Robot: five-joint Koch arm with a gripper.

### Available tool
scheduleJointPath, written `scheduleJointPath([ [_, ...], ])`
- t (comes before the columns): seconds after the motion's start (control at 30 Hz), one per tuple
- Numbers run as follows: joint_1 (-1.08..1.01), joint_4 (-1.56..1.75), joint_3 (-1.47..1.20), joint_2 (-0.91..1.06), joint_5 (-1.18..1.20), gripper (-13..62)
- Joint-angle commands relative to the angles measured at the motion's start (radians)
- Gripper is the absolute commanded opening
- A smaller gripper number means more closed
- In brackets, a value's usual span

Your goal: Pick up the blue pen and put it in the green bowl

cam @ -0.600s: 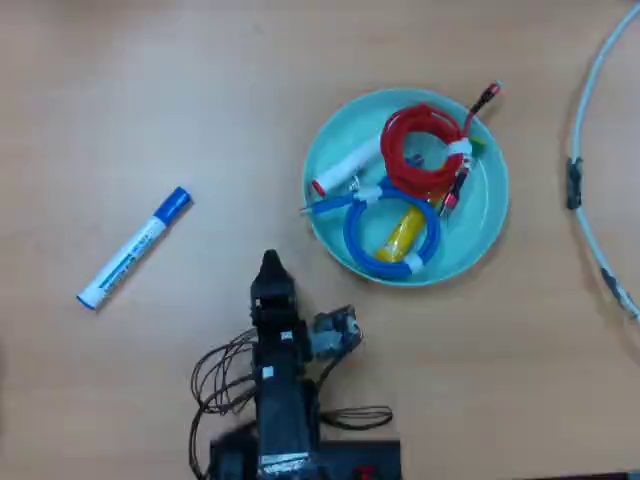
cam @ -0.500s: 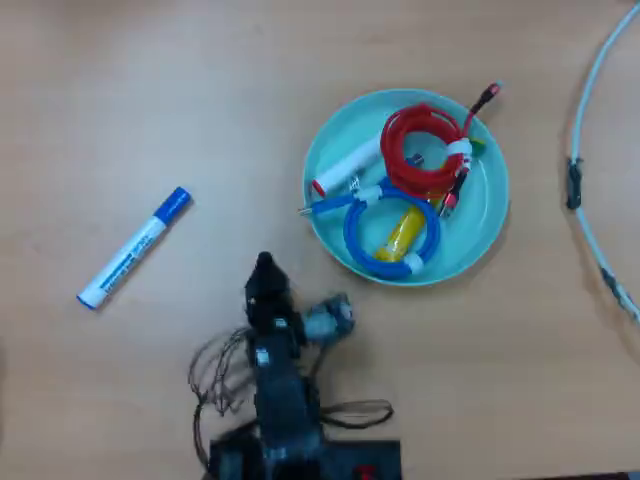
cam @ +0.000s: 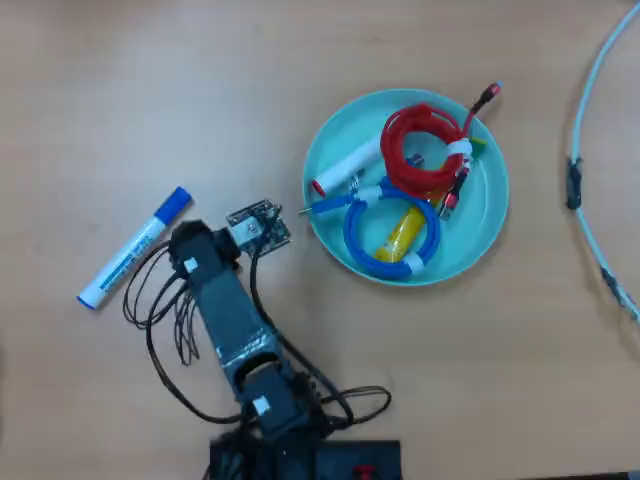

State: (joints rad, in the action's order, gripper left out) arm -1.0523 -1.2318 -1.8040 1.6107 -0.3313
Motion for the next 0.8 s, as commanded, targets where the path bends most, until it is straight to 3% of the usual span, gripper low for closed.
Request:
scheduleJointPath([
  [0.0, 0.025, -0.031, 0.052, 0.031, -0.170, 48.6],
  [0.33, 0.202, -0.046, 0.232, -0.021, -0.229, 48.8],
  [0.77, 0.368, -0.094, 0.463, -0.161, 0.106, 48.8],
])
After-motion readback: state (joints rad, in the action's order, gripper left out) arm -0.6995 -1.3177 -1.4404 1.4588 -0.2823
